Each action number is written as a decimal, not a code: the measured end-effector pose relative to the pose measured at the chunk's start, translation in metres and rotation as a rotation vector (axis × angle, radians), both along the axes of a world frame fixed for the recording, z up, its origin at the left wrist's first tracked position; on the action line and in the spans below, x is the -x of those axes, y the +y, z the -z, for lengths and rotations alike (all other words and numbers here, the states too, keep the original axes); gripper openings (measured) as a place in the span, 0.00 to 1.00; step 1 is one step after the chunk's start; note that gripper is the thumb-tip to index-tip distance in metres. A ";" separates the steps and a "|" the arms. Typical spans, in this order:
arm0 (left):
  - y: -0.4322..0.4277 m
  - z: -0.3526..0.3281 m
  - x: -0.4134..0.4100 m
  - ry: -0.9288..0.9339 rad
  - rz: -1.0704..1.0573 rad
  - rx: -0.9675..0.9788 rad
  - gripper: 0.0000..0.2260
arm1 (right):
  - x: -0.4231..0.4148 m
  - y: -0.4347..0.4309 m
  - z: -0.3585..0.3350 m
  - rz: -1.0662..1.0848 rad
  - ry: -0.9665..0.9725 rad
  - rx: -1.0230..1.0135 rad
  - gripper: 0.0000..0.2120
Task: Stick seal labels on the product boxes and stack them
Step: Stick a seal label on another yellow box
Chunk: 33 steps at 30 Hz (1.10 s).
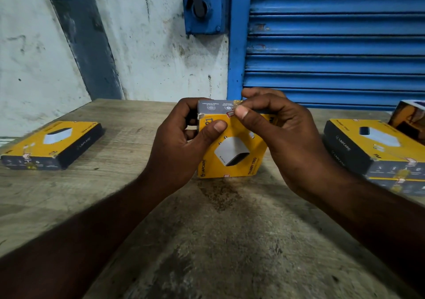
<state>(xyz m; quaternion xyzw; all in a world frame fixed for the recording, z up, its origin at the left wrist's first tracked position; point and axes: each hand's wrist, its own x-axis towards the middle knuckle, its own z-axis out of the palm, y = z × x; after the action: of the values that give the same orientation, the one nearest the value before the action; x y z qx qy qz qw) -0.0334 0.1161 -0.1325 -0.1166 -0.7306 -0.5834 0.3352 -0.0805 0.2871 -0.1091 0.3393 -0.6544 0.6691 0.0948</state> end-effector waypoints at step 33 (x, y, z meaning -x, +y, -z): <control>-0.005 -0.002 0.002 -0.013 -0.015 -0.026 0.11 | 0.017 0.017 -0.022 0.085 0.487 -0.245 0.05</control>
<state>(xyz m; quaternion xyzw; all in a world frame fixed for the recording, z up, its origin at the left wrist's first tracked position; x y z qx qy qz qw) -0.0355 0.1107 -0.1301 -0.1029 -0.7261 -0.5908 0.3364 -0.0980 0.3044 -0.0871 0.4711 -0.7020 0.4793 0.2357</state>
